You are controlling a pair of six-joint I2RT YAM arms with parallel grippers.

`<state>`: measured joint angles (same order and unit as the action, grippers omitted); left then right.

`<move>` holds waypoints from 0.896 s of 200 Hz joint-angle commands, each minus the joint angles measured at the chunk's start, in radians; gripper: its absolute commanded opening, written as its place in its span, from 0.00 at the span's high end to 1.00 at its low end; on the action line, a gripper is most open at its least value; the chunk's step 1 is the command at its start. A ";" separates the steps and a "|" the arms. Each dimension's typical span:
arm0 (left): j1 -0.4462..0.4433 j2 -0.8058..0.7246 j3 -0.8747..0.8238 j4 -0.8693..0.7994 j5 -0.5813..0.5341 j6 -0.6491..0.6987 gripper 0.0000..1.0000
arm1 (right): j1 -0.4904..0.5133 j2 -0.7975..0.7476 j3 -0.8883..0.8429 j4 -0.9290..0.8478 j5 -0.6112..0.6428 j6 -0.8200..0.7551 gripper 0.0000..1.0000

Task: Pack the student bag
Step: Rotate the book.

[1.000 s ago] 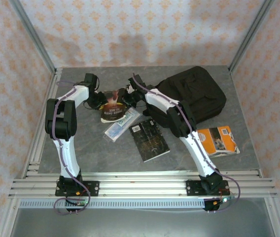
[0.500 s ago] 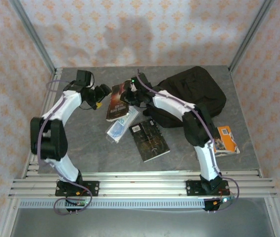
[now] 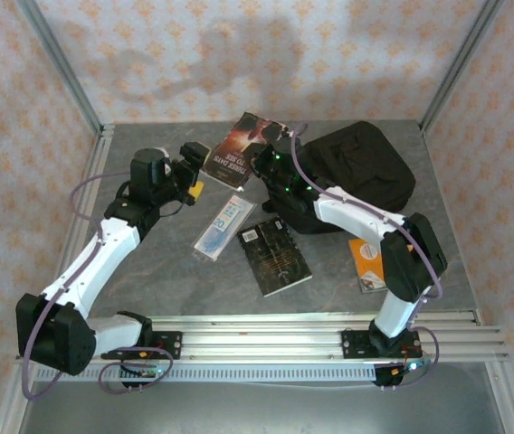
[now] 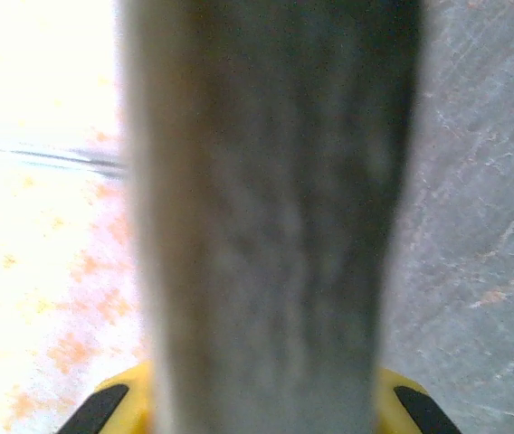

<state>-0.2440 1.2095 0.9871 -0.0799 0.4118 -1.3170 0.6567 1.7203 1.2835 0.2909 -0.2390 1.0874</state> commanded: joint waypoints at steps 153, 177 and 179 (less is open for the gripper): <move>-0.116 0.033 -0.080 0.439 -0.160 -0.130 0.49 | 0.098 -0.117 -0.119 0.394 0.164 0.236 1.00; -0.120 0.043 -0.096 0.478 -0.154 -0.131 0.66 | 0.098 -0.121 -0.124 0.390 0.166 0.234 1.00; -0.120 0.044 -0.097 0.478 -0.154 -0.130 0.68 | 0.098 -0.122 -0.124 0.388 0.165 0.232 1.00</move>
<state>-0.3588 1.2503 0.8890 0.3130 0.2718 -1.4582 0.7528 1.6424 1.1561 0.5694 -0.0990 1.3121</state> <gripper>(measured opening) 0.405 0.126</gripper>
